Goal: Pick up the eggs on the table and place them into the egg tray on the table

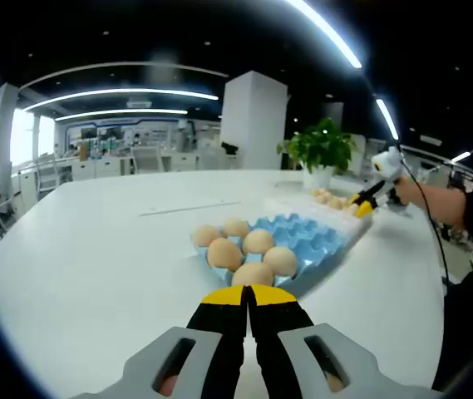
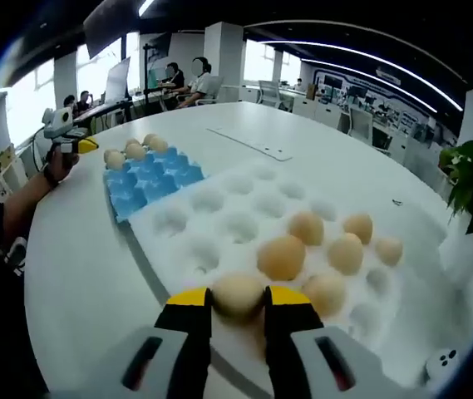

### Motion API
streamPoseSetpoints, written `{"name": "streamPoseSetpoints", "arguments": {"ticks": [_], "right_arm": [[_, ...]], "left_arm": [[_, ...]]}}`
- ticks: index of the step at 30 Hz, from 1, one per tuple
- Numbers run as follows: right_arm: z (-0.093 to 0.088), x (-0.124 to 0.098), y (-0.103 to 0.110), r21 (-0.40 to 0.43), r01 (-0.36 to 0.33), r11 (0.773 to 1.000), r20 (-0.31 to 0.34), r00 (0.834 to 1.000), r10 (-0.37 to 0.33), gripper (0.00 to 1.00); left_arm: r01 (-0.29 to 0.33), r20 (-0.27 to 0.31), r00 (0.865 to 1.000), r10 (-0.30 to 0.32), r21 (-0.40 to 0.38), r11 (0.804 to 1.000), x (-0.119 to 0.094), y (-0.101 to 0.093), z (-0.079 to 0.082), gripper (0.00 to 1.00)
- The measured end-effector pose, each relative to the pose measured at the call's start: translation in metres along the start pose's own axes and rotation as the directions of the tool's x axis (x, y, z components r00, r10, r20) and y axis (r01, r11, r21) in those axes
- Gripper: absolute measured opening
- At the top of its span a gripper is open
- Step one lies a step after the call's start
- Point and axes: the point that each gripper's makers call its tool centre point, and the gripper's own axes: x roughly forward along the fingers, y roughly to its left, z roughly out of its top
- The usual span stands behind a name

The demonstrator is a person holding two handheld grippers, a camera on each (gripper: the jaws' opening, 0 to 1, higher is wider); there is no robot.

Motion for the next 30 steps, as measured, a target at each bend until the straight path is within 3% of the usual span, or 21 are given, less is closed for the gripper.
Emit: {"name": "streamPoseSetpoints", "arguments": {"ticks": [5,14,22,30], "right_arm": [[0.004,-0.005,-0.002,0.076,0.020,0.997,0.073,0.997,-0.026,0.24],[0.019,-0.010,-0.002,0.206,0.024,0.978,0.203,0.977,-0.067,0.25],[0.035,-0.003,0.015,0.229,-0.036,0.973,0.241,0.970,-0.021,0.25],[0.049,0.012,0.027,0.214,-0.067,0.975,0.203,0.979,0.023,0.25]], "left_arm": [[0.001,0.004,1.000,-0.001,-0.001,1.000,0.000,0.002,0.001,0.00],[0.005,0.010,1.000,-0.005,-0.001,1.000,-0.001,0.001,0.003,0.00],[0.007,0.011,1.000,-0.007,-0.006,1.000,-0.001,0.003,0.003,0.00],[0.009,0.011,1.000,-0.009,-0.006,1.000,-0.001,0.004,0.003,0.00]]}}
